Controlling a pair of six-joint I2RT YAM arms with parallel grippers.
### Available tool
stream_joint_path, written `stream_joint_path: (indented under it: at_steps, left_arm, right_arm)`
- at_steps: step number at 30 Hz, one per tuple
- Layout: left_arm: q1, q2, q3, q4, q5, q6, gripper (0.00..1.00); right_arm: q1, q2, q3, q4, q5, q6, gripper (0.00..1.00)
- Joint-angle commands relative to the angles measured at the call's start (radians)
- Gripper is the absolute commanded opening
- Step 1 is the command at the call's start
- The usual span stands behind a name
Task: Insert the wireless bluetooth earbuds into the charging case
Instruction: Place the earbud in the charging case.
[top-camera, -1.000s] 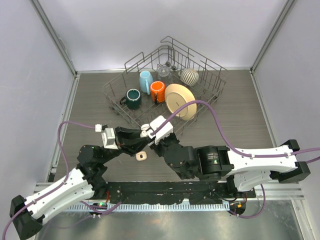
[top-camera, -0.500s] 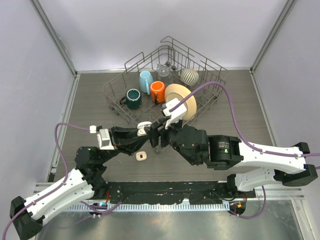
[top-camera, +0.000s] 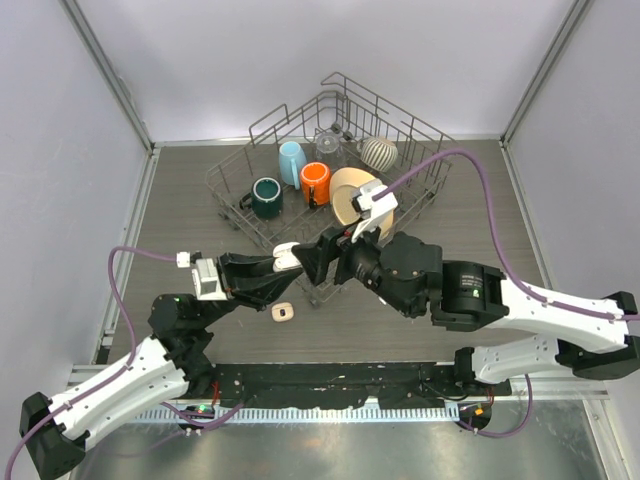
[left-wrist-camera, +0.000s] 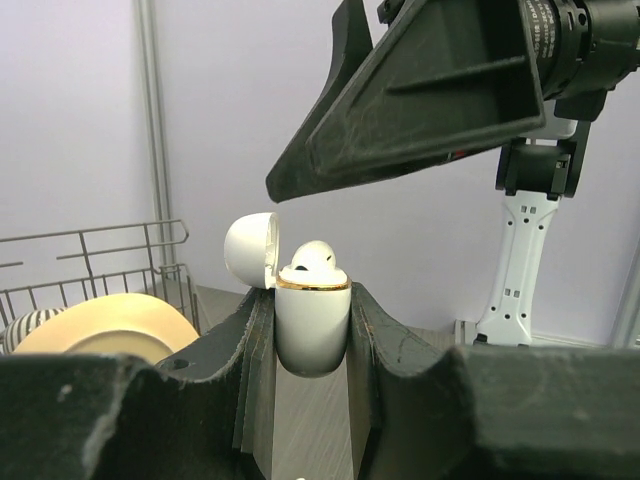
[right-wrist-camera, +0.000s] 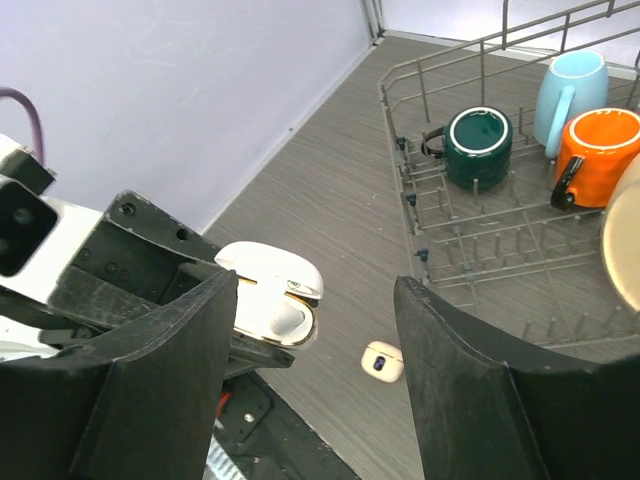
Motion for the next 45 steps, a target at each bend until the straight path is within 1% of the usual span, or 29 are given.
stream_joint_path:
  at_steps: [1,7,9,10,12,14,15,18,22,30,33,34,36,37,39,40,42,43,45]
  left_arm:
    - [0.000,0.002,-0.013,0.098,-0.022,0.011,0.00]
    - [0.000,0.002,-0.047,0.167,-0.048,0.034,0.00]
    - [0.000,0.008,-0.047,0.178,-0.051,0.038,0.00]
    - [0.000,0.009,-0.047,0.192,-0.049,0.041,0.00]
    - [0.000,0.020,-0.045,0.206,-0.049,0.046,0.00]
    - [0.000,0.028,-0.041,0.218,-0.048,0.047,0.00]
    - [0.000,0.032,-0.034,0.220,-0.043,0.047,0.01]
    - [0.000,0.040,-0.025,0.224,-0.032,0.047,0.00]
    - [0.001,0.038,-0.025,0.224,-0.034,0.049,0.00]
    - [0.000,0.037,-0.024,0.224,-0.032,0.044,0.00]
    - [0.000,0.042,-0.022,0.224,-0.029,0.041,0.00]
    - [0.000,0.045,-0.022,0.224,-0.028,0.038,0.00]
    - [0.000,0.046,-0.024,0.224,-0.026,0.037,0.00]
    - [0.000,0.048,-0.024,0.224,-0.025,0.037,0.00]
    - [0.000,0.051,-0.025,0.224,-0.022,0.034,0.00]
    - [0.000,0.049,-0.027,0.224,-0.020,0.032,0.00]
    - [0.000,0.049,-0.033,0.223,-0.022,0.031,0.00]
    - [0.000,0.049,-0.033,0.223,-0.020,0.032,0.00]
    - [0.000,0.046,-0.037,0.223,-0.025,0.029,0.00]
  right_arm:
    - [-0.043,-0.064,0.007,0.034,-0.021,0.109,0.70]
    - [-0.146,-0.104,-0.036,0.003,-0.263,0.311,0.73]
    - [-0.179,-0.110,-0.051,0.005,-0.352,0.345,0.75]
    - [-0.189,-0.110,-0.056,0.008,-0.374,0.382,0.75]
    - [-0.214,-0.108,-0.069,0.020,-0.445,0.402,0.77]
    - [-0.231,-0.101,-0.082,0.025,-0.479,0.437,0.79]
    - [-0.249,-0.098,-0.088,0.028,-0.521,0.446,0.79]
    - [-0.277,-0.087,-0.121,0.070,-0.581,0.485,0.80]
    - [-0.297,-0.079,-0.167,0.170,-0.705,0.528,0.80]
    - [-0.331,-0.061,-0.240,0.282,-0.811,0.604,0.79]
    - [-0.344,-0.058,-0.264,0.324,-0.837,0.633,0.76]
    - [-0.350,-0.058,-0.276,0.343,-0.846,0.644,0.73]
    - [-0.361,-0.061,-0.292,0.365,-0.866,0.658,0.70]
    - [-0.364,-0.061,-0.302,0.383,-0.869,0.672,0.67]
    - [-0.373,-0.059,-0.310,0.385,-0.883,0.678,0.62]
    - [-0.377,-0.059,-0.315,0.418,-0.886,0.682,0.57]
    - [-0.380,-0.062,-0.319,0.428,-0.892,0.692,0.50]
    - [-0.383,-0.062,-0.322,0.437,-0.898,0.692,0.44]
    - [-0.386,-0.064,-0.324,0.439,-0.900,0.692,0.38]
